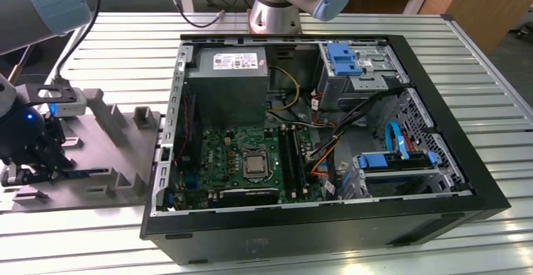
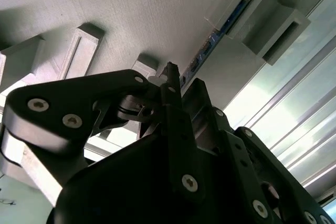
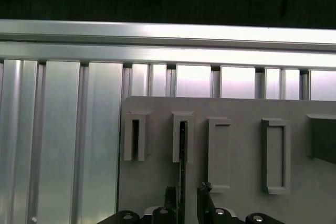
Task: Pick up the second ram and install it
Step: 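Pick up the second ram and move it above second insertion slot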
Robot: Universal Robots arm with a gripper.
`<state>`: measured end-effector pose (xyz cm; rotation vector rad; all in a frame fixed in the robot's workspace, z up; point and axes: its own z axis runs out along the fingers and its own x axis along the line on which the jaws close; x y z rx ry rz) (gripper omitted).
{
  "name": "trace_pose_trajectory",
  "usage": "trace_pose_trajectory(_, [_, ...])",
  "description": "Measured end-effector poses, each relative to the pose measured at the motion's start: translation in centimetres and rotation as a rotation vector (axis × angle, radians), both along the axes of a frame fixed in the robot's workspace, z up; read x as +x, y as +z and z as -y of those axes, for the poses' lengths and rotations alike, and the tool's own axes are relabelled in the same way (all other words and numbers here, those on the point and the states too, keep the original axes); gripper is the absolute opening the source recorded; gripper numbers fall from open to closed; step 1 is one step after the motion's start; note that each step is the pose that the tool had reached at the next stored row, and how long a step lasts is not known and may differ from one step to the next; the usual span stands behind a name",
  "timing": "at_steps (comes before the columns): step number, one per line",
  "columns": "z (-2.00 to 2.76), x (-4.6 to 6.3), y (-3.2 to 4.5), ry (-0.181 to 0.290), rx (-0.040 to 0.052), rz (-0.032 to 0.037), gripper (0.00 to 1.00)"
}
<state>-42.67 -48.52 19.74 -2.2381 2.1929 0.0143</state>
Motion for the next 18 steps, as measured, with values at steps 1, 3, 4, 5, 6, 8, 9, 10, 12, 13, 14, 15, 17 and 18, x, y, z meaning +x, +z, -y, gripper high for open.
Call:
trace_pose_trajectory(1, [0.00,0.00,-0.01,0.000,0.0001,0.0001,0.30])
trace_pose_trajectory(3, [0.00,0.00,-0.01,0.000,0.0001,0.0001,0.30])
trace_pose_trajectory(4, [0.00,0.00,-0.01,0.000,0.0001,0.0001,0.30])
trace_pose_trajectory(5, [0.00,0.00,-0.01,0.000,0.0001,0.0002,0.30])
trace_pose_trajectory(6, [0.00,0.00,-0.01,0.000,0.0001,0.0002,0.30])
trace_pose_trajectory(8, [0.00,0.00,-0.01,0.000,0.0001,0.0001,0.30])
trace_pose_trajectory(9, [0.00,0.00,-0.01,0.000,0.0001,0.0002,0.30])
trace_pose_trajectory(10, [0.00,0.00,-0.01,0.000,0.0001,0.0002,0.29])
trace_pose_trajectory(12, [0.00,0.00,-0.01,0.000,0.0001,0.0002,0.22])
trace_pose_trajectory(13, [0.00,0.00,-0.01,-0.001,0.0002,0.0002,0.22])
trace_pose_trajectory(14, [0.00,0.00,-0.01,-0.001,0.0001,0.0002,0.22])
trace_pose_trajectory(15, [0.00,0.00,-0.01,-0.001,0.0001,0.0001,0.22])
trace_pose_trajectory(17, [0.02,-0.01,-0.02,-0.001,0.0002,0.0002,0.22])
trace_pose_trajectory(18, [0.04,-0.01,-0.01,-0.001,0.0003,0.0002,0.22])
